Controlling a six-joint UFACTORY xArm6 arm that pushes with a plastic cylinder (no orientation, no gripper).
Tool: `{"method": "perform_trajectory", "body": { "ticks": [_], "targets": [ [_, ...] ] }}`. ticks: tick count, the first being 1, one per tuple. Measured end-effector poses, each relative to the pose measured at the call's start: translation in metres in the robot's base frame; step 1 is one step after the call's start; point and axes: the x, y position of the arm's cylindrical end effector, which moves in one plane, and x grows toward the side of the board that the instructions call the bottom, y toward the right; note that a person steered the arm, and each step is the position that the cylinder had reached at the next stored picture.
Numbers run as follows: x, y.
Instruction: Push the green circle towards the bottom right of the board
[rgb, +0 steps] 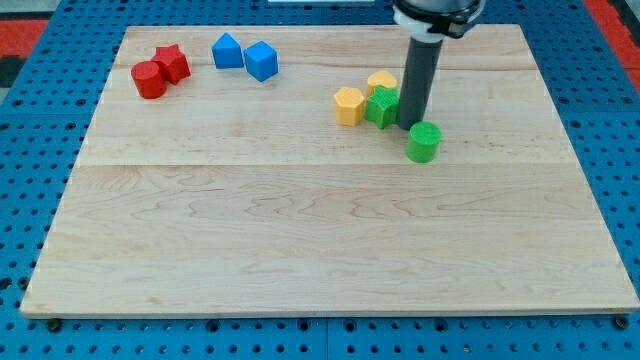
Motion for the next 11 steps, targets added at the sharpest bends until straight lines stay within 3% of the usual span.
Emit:
{"method": "perform_trajectory", "body": {
  "ticks": [1, 2, 3, 4, 6, 7, 9, 11],
  "targets": [
    [0.022, 0.078],
    [0.063, 0.11],
    [0.015, 0.127],
    [0.01, 0.085],
    [0.053, 0.049],
    [0.053, -0.006],
    [0.109, 0.081],
    [0.064, -0.028]
  ]
}}
